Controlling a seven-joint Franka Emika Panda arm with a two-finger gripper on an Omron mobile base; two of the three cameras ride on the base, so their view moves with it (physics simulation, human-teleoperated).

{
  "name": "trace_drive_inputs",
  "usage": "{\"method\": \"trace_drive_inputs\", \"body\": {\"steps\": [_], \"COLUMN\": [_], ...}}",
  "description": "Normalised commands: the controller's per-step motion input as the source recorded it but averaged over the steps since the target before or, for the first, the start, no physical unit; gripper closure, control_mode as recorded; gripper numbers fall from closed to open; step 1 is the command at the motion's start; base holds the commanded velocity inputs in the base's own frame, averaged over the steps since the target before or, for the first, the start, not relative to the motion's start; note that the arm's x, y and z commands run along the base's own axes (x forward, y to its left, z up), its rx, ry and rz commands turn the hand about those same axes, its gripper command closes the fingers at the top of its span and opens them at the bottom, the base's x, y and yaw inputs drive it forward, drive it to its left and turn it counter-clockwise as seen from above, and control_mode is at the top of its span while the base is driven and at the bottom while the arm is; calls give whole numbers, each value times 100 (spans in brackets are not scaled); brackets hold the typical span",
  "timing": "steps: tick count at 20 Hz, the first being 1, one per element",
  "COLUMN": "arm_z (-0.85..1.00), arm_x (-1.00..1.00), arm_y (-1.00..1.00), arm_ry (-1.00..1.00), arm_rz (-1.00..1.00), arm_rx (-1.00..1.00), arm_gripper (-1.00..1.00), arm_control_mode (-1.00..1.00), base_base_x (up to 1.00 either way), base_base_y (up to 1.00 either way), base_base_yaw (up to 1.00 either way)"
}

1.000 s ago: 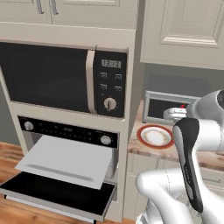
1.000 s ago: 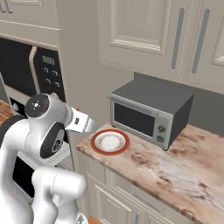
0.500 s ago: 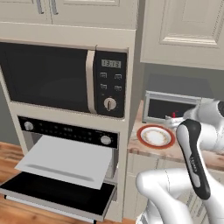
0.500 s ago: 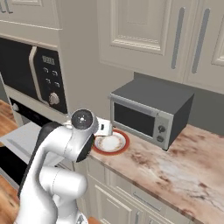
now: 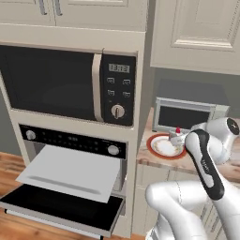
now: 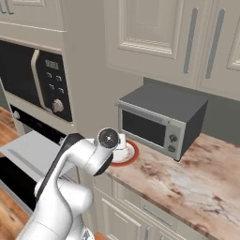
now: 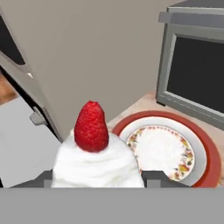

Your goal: Take the baked cake out of the oven and place it on the plate for cooling. Then close the oven door.

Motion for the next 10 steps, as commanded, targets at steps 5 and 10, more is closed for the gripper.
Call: {"method": "trace_drive_inputs", "body": {"steps": [5, 10], "arm_z": [-22, -32], "arm_x": [37, 40], "arm_y": [-25, -24], "arm_ry": [0, 0], "arm_rz": [7, 7], "arm_rx": [0, 0], "arm_gripper": [100, 100], "arm_control_mode": [-100, -100], "base_base_x": [0, 0], "base_base_y": [0, 0], "base_base_yaw": [0, 0]}}
